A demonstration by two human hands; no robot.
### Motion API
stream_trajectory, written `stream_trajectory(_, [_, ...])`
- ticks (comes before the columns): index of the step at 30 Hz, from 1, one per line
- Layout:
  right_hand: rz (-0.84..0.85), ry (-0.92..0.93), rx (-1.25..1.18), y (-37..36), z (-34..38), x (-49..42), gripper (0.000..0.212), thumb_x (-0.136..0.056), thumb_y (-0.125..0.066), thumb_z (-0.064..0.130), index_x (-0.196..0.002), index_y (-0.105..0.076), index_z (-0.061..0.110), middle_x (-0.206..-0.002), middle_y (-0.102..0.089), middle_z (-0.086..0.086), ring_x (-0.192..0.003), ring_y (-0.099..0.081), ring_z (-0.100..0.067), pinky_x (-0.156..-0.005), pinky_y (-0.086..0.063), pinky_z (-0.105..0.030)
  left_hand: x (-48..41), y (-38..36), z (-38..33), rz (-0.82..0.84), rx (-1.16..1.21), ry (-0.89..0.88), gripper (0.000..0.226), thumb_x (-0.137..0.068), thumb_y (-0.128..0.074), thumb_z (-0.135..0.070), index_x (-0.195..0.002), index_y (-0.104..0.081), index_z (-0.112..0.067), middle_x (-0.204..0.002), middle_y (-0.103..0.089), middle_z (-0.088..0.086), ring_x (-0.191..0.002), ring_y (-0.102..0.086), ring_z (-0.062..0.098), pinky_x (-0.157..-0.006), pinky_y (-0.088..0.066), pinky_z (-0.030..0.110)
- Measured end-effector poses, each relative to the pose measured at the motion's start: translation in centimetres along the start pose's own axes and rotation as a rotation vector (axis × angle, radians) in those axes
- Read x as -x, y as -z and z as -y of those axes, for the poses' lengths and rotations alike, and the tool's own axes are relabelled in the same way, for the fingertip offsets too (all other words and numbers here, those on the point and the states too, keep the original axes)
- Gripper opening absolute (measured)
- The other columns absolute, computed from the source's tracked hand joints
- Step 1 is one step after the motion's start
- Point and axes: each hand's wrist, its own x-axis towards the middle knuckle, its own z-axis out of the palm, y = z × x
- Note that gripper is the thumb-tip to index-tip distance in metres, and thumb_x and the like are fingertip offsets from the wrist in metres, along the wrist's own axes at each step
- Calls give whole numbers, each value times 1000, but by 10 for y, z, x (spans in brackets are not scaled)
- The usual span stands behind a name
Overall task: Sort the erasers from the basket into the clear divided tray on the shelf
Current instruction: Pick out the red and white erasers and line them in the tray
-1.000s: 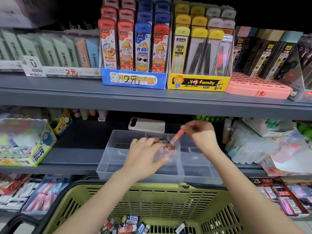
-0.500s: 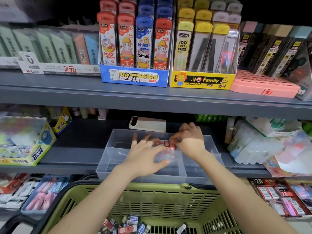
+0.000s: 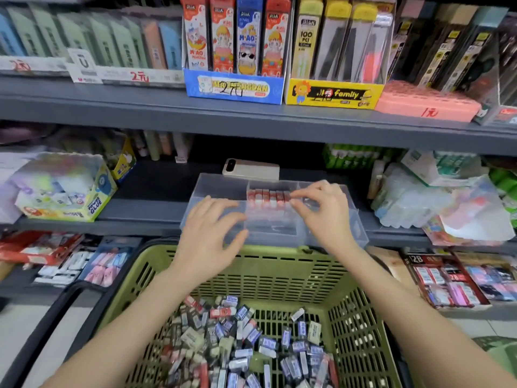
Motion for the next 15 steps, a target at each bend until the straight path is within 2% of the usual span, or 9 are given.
stream_trajectory(3, [-35,127,-163,5,19,57,14,-85,-64,23,-86,-73,12,-78,-58,-1,-80,-52,-18,-73,-37,-30,47,7,0,-53,22,-18,23,-85,-54,-25,-86,-71,-9,-93,-67,5,-88,-61,25,-81,-40,33])
stream_trajectory(5, [46,169,-202,-4,25,96,20,-87,-59,26,-85,-72,10,-76,-60,1,-77,-51,-13,-72,-38,-25,78,5,4,44,4,25,19,-83,-57,-21,-84,-72,-9,-87,-67,4,-84,-61,24,-79,-43,32])
stream_trajectory(6, [155,168,-197,-13,24,113,19,-88,-60,25,-86,-72,10,-78,-63,0,-78,-53,-13,-74,-41,-26,91,2,7,126,-7,67,14,-82,-61,-19,-85,-72,-10,-87,-67,4,-84,-61,25,-80,-47,36])
stream_trajectory(8, [505,89,-93,-38,19,142,18,-90,-60,23,-98,-71,11,-91,-68,-1,-87,-58,-16,-82,-47,-32,117,-7,15,363,-36,180,17,-82,-68,-17,-98,-71,-15,-98,-67,3,-95,-59,25,-88,-49,42])
stream_trajectory(10, [797,-73,8,-68,5,165,24,-93,-56,25,-110,-68,13,-105,-68,-2,-96,-60,-17,-87,-47,-31,142,-21,21,594,-51,286,32,-88,-61,-26,-120,-61,-24,-120,-59,-3,-114,-49,18,-103,-39,33])
stream_trajectory(12, [916,-223,28,-93,-7,181,25,-95,-52,23,-114,-66,12,-115,-65,-4,-100,-61,-19,-84,-47,-27,159,-35,25,745,-48,341,41,-92,-55,-32,-133,-50,-28,-135,-50,-4,-125,-41,16,-110,-31,31])
stream_trajectory(15, [984,-286,2,-120,-17,196,29,-95,-49,12,-121,-60,9,-125,-58,-7,-107,-57,-24,-90,-46,-30,171,-52,24,959,-108,322,58,-92,-53,-39,-145,-31,-31,-152,-31,2,-140,-25,25,-117,-21,38])
